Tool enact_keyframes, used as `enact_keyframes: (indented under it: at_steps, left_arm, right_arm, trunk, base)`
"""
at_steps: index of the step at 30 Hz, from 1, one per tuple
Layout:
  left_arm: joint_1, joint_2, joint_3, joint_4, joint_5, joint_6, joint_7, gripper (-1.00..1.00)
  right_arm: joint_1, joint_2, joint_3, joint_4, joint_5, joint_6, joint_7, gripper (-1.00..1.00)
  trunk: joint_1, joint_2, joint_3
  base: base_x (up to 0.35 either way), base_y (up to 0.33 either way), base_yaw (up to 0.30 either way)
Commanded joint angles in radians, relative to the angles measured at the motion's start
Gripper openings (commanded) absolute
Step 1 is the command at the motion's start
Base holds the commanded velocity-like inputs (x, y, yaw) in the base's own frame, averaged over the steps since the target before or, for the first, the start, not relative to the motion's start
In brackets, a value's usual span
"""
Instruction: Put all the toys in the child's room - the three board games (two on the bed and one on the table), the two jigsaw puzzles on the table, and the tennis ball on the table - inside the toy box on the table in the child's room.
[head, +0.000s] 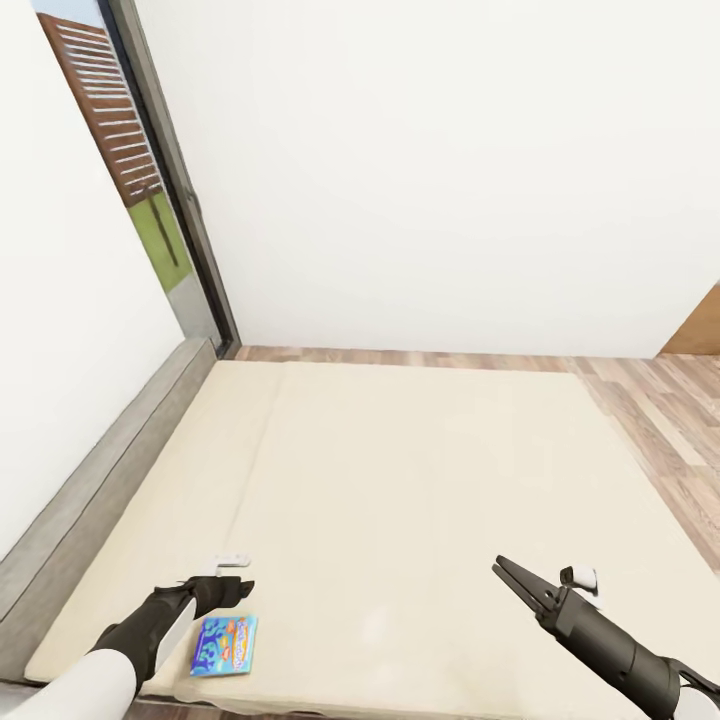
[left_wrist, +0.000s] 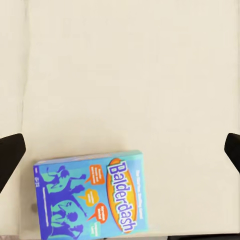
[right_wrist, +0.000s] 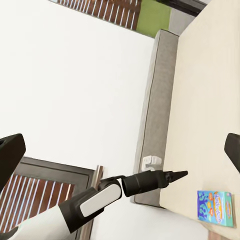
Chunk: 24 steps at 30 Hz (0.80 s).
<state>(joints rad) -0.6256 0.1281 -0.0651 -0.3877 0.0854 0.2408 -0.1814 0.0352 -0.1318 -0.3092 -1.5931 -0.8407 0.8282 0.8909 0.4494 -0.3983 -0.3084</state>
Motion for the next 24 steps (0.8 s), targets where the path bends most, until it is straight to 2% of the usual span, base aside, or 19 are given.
enact_keyframes:
  at_steps: [1, 9, 16, 24]
  left_arm:
    - [0.0, 0.002, -0.007, -0.002, 0.009, 0.006, 0.0, 1.0]
    - [0.0, 0.012, -0.007, -0.003, 0.009, -0.004, -0.006, 1.0]
    - [0.0, 0.016, -0.007, -0.003, 0.009, -0.006, -0.007, 1.0]
    - [0.0, 0.016, -0.007, -0.003, 0.008, -0.007, -0.007, 1.0]
  right_arm:
    - [0.0, 0.0, -0.001, -0.001, -0.003, 0.005, 0.0, 1.0]
    - [0.0, 0.0, -0.001, -0.001, -0.003, 0.005, 0.0, 1.0]
    - [0.0, 0.0, 0.0, -0.001, -0.003, 0.005, -0.001, 1.0]
    - [0.0, 0.0, 0.0, -0.001, -0.003, 0.005, -0.001, 1.0]
  trunk:
    - [0.001, -0.002, -0.001]
    - [0.001, -0.002, -0.001]
    - [0.001, -0.002, -0.001]
    - [0.001, -0.002, -0.001]
  base:
    - [0.0, 0.0, -0.05]
    - [0.0, 0.004, -0.016]
    - [0.0, 0.131, -0.002]
    - [0.0, 0.038, 0.0]
